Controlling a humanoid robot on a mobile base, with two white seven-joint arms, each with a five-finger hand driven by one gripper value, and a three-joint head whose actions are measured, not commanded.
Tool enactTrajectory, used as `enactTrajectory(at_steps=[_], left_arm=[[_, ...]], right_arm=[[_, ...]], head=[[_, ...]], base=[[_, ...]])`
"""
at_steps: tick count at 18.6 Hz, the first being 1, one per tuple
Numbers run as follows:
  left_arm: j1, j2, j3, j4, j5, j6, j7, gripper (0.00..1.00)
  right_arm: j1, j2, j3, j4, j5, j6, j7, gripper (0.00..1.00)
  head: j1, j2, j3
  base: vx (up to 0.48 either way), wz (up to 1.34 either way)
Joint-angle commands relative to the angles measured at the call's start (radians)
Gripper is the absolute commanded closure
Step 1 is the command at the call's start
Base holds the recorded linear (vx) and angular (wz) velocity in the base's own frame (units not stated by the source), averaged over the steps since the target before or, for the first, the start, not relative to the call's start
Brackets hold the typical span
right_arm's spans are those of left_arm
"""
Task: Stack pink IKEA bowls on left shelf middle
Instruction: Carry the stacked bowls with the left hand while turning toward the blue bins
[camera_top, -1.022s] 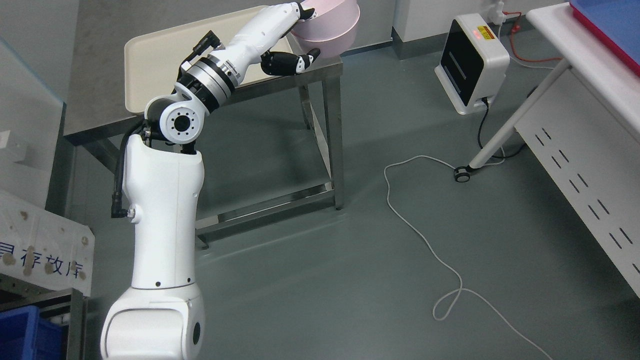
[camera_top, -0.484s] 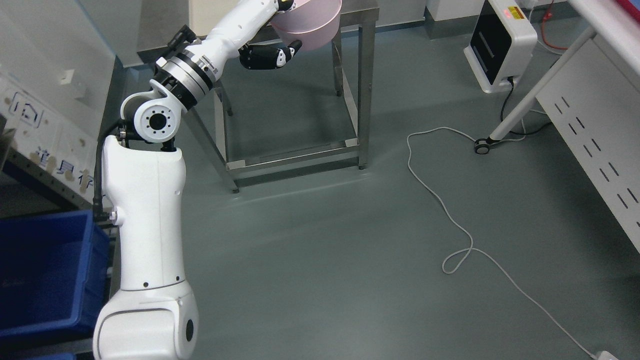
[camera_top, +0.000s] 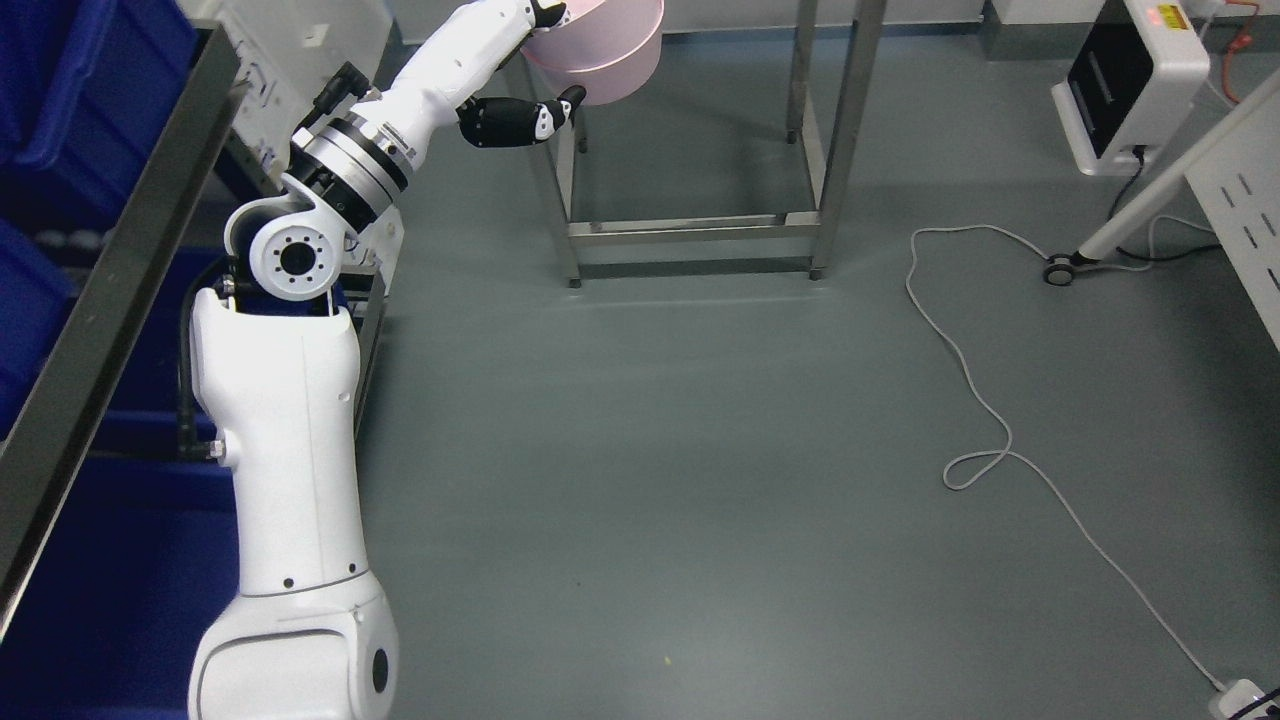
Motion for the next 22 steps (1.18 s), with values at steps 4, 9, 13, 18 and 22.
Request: enactTrajectory(at_steps=[4,9,13,18,22], left_arm=[[0.037,0.000,0.030,-0.029,-0.001,0.000,0.020,0.96],[0.037,0.000,0.022,-0.031,-0.001,0.003,0.069,0.97],[0.015,0.000,0.004,-0.045,0.002,0.002,0.071,0.97],[-0.156,0.000,-0.015,-0.046,0.042,0.029,0.066,0.97],[-0.192,0.000,-0.032,-0.025,0.014,0.095,0.057,0.97]], right_arm=[[0.000,-0.017,-0.011,-0.001,0.008,-0.001,0.000,0.00],[0.000,-0.017,-0.011,0.000,0.008,-0.001,0.000,0.00],[0.000,-0.017,-0.011,0.000,0.008,-0.001,0.000,0.00],[0.000,-0.017,-0.011,-0.001,0.008,-0.001,0.000,0.00],[0.000,-0.017,-0.011,0.000,0.008,-0.001,0.000,0.00]], head=[[0.0000,0.000,0.000],[0.0000,0.000,0.000],[0.0000,0.000,0.000],[0.0000,0.000,0.000],[0.0000,0.000,0.000]], base=[[-0.381,0.64],[-0.337,0.84],[-0.261,0.98],[-0.179,1.09],[-0.066,0.81]])
